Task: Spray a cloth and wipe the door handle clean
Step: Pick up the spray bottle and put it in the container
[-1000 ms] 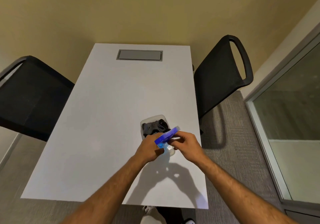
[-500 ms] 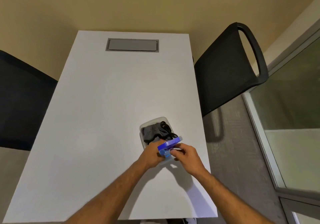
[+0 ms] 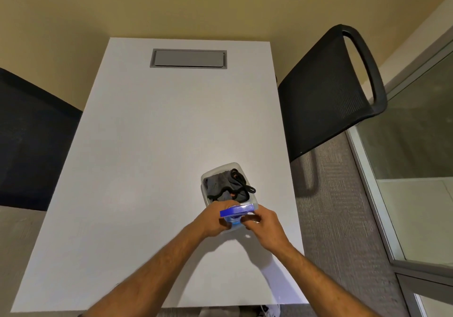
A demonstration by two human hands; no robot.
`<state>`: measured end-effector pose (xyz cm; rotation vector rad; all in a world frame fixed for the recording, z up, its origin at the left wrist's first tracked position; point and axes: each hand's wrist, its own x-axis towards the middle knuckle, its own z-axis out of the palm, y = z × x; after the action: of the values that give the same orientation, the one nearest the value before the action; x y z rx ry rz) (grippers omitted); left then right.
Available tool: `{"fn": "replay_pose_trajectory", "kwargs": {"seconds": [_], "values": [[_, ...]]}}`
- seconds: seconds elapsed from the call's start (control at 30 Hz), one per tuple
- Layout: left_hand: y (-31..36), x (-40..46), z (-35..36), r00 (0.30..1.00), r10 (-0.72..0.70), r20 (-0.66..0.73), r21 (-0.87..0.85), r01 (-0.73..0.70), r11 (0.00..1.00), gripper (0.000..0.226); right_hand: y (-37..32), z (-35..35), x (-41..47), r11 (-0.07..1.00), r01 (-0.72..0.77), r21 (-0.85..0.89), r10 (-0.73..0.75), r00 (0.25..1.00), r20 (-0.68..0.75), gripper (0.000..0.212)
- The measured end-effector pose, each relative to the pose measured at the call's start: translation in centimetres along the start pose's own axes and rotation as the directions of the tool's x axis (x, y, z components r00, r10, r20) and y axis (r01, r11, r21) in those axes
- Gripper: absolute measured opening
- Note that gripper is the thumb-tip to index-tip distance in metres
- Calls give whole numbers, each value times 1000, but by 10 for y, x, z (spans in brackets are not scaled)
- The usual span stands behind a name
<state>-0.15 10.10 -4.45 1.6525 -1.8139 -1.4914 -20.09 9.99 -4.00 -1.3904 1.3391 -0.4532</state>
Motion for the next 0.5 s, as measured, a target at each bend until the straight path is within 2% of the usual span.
{"fn": "replay_pose_trajectory", "kwargs": {"seconds": [0.2,0.27,0.33,0.4,0.43,0.5], "values": [[-11,-4,10,996,-70,-64,-35,68,997,73,7,-17,19,999,-42,-10,41,996,-74,28],[-17,-7,10,979,-95,-178,-61,85,994,69,10,-23,28,995,-53,-81,42,990,-133,24],[-20,-11,9,908,-113,-404,-112,73,991,61,16,-25,37,981,-64,-183,23,976,-215,25],[-24,-11,8,796,-147,-587,-156,67,986,56,23,-24,45,961,-98,-260,37,972,-231,32],[-27,-9,8,755,-191,-628,-183,96,978,54,27,-22,47,953,-129,-276,70,974,-216,37],[-31,-4,9,725,-347,-596,-265,230,936,59,34,-15,47,946,-193,-261,148,972,-184,46]]}}
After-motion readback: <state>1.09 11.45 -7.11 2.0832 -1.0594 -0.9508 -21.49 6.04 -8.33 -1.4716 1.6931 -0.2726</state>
